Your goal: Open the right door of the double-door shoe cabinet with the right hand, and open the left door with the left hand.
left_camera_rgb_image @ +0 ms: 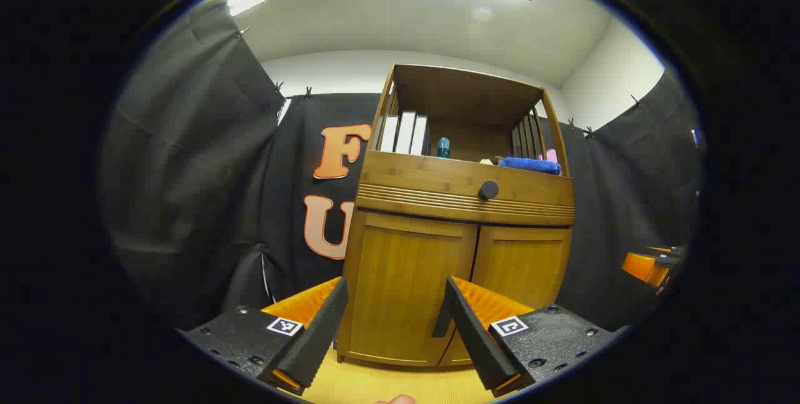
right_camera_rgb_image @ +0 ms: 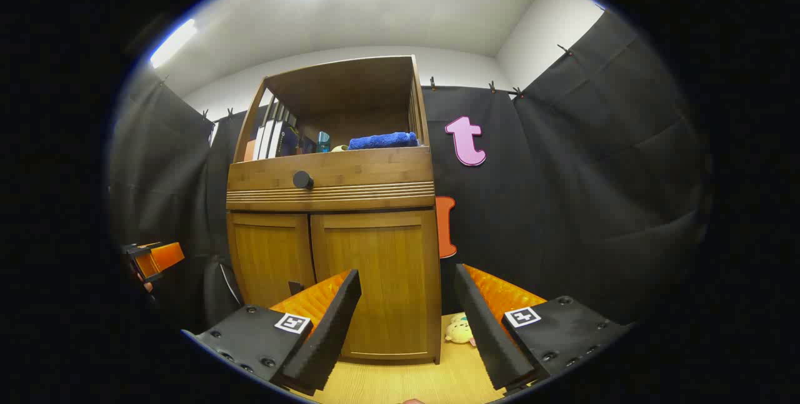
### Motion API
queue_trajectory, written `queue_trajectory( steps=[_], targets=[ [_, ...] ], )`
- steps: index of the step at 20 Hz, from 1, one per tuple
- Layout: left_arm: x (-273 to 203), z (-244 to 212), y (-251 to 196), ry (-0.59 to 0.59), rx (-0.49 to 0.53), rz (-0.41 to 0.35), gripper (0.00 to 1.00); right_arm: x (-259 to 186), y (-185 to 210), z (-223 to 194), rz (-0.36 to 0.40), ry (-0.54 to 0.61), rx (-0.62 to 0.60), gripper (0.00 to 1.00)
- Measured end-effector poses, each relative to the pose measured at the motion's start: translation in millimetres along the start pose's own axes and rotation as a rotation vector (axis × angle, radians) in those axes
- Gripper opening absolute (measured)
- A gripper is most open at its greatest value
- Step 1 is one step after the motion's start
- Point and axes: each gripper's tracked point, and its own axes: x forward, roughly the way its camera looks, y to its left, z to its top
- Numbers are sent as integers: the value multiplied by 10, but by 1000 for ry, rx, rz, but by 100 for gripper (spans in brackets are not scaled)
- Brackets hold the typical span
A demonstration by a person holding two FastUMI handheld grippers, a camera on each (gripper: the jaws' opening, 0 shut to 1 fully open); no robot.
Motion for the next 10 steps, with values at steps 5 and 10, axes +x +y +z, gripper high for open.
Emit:
queue_trajectory(
  steps=[5,10],
  targets=[
    [3,1,-3,-1,0,1,94,-3,33,-15,4,1,2,97],
    [7,15,-20,-9,-7,-9,94,-3,52,-60,8,14,14,97]
  ],
)
